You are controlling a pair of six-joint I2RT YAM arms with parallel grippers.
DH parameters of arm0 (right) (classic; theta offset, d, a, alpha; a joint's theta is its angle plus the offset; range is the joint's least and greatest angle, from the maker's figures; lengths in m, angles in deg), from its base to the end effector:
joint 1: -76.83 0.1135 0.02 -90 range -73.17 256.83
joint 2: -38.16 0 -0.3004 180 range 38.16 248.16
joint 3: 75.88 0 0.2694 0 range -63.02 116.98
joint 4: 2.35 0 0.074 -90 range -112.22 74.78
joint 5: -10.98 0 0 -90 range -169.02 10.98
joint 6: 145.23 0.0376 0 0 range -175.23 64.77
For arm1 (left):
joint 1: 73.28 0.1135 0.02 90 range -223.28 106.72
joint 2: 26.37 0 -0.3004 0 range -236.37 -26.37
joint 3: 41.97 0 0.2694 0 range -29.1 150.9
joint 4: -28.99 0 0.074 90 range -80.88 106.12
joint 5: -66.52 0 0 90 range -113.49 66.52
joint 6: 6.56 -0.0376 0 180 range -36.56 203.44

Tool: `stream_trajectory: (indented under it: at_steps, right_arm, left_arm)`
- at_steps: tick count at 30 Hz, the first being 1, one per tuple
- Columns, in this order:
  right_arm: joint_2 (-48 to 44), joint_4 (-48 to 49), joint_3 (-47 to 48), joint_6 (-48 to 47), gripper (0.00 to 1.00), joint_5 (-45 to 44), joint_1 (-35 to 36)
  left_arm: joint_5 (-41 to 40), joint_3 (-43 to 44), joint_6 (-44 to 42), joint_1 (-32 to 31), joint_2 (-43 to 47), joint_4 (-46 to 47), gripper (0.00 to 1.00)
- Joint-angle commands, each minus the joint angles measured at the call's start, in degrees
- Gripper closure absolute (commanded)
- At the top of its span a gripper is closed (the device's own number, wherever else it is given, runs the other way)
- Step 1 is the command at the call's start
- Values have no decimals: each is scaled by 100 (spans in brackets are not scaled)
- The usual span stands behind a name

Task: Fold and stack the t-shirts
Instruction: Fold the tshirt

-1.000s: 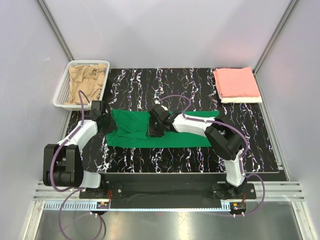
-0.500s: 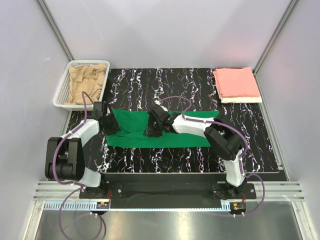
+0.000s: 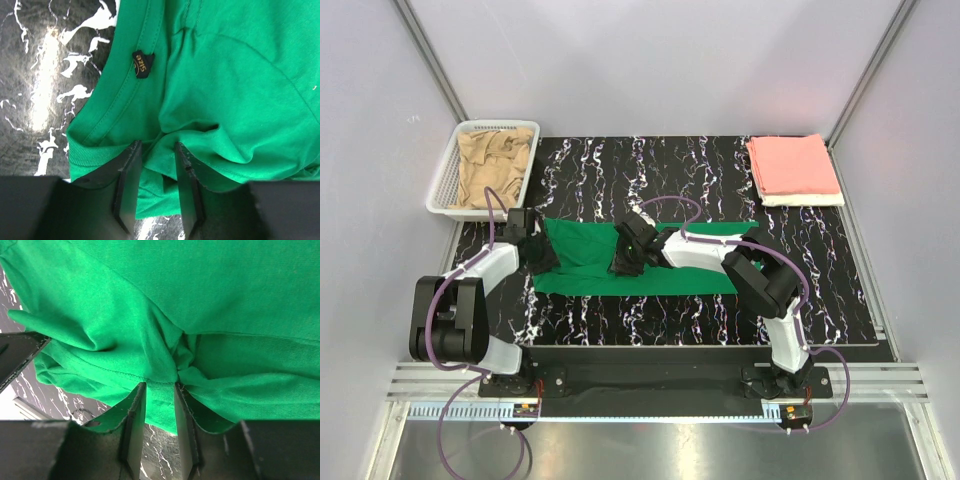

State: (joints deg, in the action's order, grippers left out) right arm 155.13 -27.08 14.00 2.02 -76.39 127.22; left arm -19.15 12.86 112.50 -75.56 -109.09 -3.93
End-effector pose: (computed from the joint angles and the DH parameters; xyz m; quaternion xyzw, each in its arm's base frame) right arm 0.2952 0.3594 0.1709 0.0490 0.9435 0.2767 0.1755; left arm 0.2741 -0.0138 0.1881 -0.2147 0.9430 -0.1032 0.2326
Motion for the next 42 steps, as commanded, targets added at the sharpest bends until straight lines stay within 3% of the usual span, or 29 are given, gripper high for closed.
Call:
stream_trajectory:
  at_steps: [1, 3, 4, 5, 8, 10, 33, 42]
  right_arm:
    - [19, 113, 33, 58, 66, -70, 85]
    - [37, 105, 42, 40, 72, -79, 76]
    - [37, 113, 42, 49, 75, -79, 76]
    - [28, 105, 42, 32, 78, -88, 76]
    - [10, 105, 51, 31, 92, -123, 76]
    - [-7, 105, 51, 23, 100, -131, 67]
    - [-737, -36, -354, -232, 100, -228, 67]
    - [-658, -80, -134, -355, 100, -97, 76]
  left_arm:
    - [-12, -64, 65, 0, 159, 397, 69]
    - [6, -38, 82, 0, 221, 380, 81]
    - [6, -30, 82, 0, 238, 353, 81]
    - [6, -21, 82, 9, 265, 344, 90]
    - [6, 6, 126, 9, 388, 274, 100]
    - [32, 32, 135, 0, 475, 213, 100]
    - [208, -680, 873, -132, 1381, -174, 100]
    - [-30, -170, 601, -141, 1337, -315, 85]
